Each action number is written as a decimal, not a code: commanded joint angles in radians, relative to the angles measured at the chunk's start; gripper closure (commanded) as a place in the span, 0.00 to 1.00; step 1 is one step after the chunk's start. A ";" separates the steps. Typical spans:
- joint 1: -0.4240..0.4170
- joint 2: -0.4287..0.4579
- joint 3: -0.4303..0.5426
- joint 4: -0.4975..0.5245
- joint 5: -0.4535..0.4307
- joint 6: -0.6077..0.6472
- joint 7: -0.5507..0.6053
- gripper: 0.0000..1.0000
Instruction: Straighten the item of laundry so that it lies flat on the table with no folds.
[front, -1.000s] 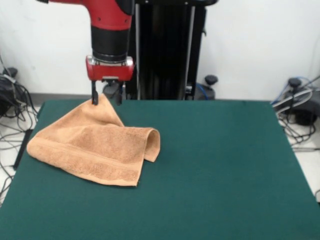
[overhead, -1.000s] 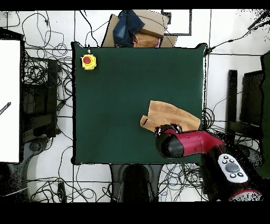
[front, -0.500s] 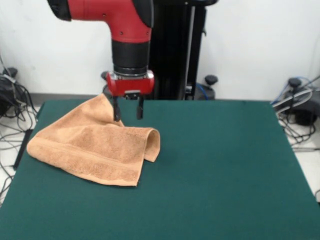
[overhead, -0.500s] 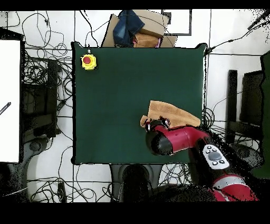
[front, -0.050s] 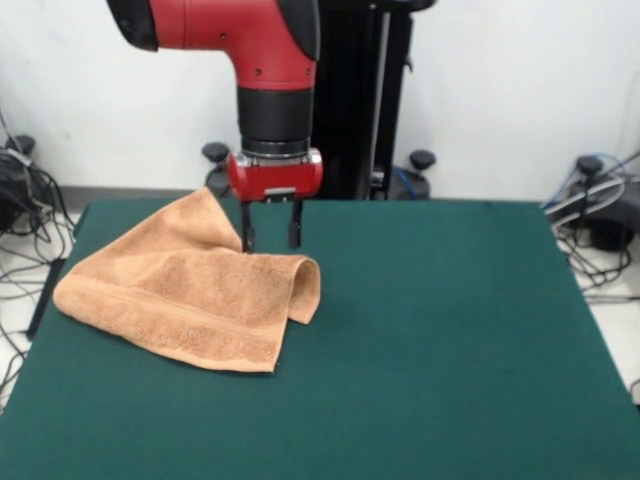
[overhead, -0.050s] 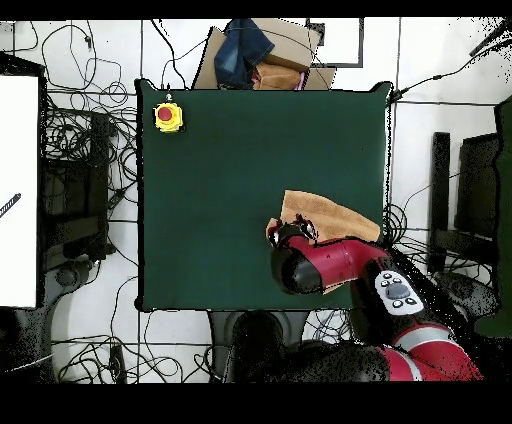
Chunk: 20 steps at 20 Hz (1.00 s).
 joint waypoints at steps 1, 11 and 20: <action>0.022 0.052 -0.049 -0.078 0.042 -0.040 0.151 0.00; 0.016 0.111 -0.011 -0.149 0.055 -0.017 0.124 0.00; 0.008 0.105 0.023 -0.141 0.078 0.023 0.111 0.00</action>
